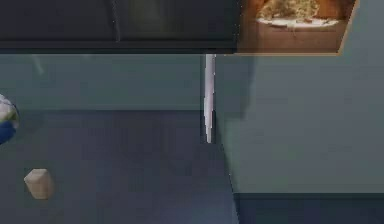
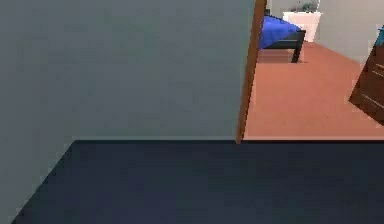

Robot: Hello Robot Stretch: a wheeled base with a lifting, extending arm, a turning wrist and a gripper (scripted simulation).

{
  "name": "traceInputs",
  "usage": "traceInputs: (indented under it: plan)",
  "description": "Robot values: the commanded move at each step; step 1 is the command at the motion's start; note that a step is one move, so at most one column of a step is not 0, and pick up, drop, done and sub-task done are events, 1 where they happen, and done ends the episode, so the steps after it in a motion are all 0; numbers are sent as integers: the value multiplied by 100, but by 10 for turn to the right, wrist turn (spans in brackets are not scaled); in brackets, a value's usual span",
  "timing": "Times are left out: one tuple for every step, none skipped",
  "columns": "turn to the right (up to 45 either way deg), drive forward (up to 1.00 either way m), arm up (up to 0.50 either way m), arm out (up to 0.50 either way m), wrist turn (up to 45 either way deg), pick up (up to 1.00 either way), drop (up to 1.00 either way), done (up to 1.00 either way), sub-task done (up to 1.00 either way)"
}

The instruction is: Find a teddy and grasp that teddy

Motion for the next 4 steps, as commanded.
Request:
traceInputs:
  plan:
    - [-450,0,0,0,0,0,0,0,0]
    - [-450,0,0,0,0,0,0,0,0]
    - [-450,0,0,0,0,0,0,0,0]
    - [-450,0,0,0,0,0,0,0,0]
